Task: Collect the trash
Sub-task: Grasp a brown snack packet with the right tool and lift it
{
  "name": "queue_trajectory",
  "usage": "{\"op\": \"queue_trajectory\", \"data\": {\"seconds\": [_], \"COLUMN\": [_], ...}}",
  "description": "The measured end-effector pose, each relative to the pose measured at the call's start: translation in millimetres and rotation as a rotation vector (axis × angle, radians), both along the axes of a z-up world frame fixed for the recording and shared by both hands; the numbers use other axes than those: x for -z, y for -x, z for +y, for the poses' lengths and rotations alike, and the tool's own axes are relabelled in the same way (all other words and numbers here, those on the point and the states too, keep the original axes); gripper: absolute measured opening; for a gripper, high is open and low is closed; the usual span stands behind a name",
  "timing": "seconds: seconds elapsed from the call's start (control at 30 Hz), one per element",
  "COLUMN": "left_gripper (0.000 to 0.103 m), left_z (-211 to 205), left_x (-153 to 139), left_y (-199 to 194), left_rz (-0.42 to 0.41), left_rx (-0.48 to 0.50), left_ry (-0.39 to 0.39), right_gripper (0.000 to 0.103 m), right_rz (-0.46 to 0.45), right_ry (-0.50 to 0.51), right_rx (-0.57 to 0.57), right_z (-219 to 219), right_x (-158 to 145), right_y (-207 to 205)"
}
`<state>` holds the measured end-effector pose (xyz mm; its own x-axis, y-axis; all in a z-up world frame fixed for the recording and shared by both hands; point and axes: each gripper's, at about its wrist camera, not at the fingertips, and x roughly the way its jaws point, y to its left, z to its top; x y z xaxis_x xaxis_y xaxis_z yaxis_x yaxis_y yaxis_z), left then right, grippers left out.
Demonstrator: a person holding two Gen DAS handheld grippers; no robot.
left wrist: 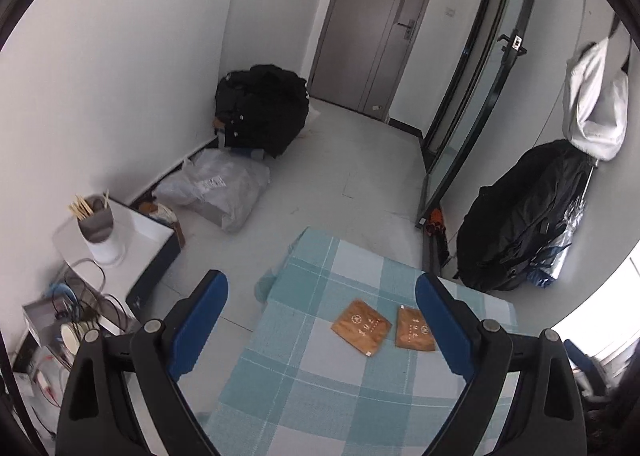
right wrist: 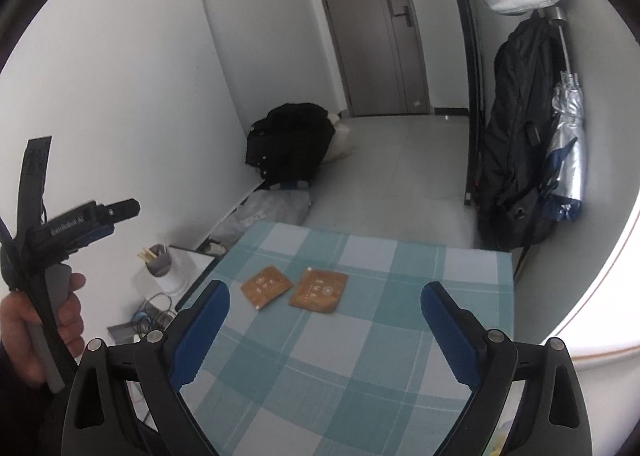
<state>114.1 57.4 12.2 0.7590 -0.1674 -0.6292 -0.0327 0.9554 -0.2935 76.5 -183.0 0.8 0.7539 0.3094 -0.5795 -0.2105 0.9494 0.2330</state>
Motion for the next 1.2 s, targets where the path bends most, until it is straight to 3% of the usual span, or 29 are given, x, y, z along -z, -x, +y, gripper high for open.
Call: {"op": "queue_trajectory", "data": {"seconds": [0.07, 0.33, 0.5, 0.77, 0.87, 0.97, 1.03, 1.2], "left_gripper": [0.093, 0.093, 0.093, 0.093, 0.093, 0.093, 0.093, 0.093], "left_z": [10, 24, 33, 40, 39, 37, 37, 34], "left_x": [0, -5, 4, 12, 14, 14, 15, 16], "left_y": [-2, -9, -21, -29, -31, -32, -33, -35], "left_rz": [0.023, 0.04, 0.075, 0.124, 0.137, 0.144, 0.148, 0.161], "left_rx": [-0.013, -0.036, -0.042, -0.056, -0.051, -0.052, -0.052, -0.046], "left_ry": [0.05, 0.046, 0.101, 0.153, 0.151, 0.147, 0.146, 0.145], "right_gripper": [0.097, 0.096, 0.085, 0.085, 0.079, 0.064, 0.046, 0.028], "right_rz": [0.042, 0.187, 0.301, 0.284, 0.281, 0.265, 0.256, 0.245], "right_ry": [0.025, 0.17, 0.335, 0.342, 0.345, 0.357, 0.36, 0.343], "right_rx": [-0.035, -0.134, -0.191, -0.222, -0.241, -0.266, -0.279, -0.289], "right_z": [10, 58, 87, 91, 92, 97, 99, 96], "right_x": [11, 73, 118, 131, 130, 128, 126, 124], "right_y": [-14, -94, -131, -141, -142, -137, -133, -124]}}
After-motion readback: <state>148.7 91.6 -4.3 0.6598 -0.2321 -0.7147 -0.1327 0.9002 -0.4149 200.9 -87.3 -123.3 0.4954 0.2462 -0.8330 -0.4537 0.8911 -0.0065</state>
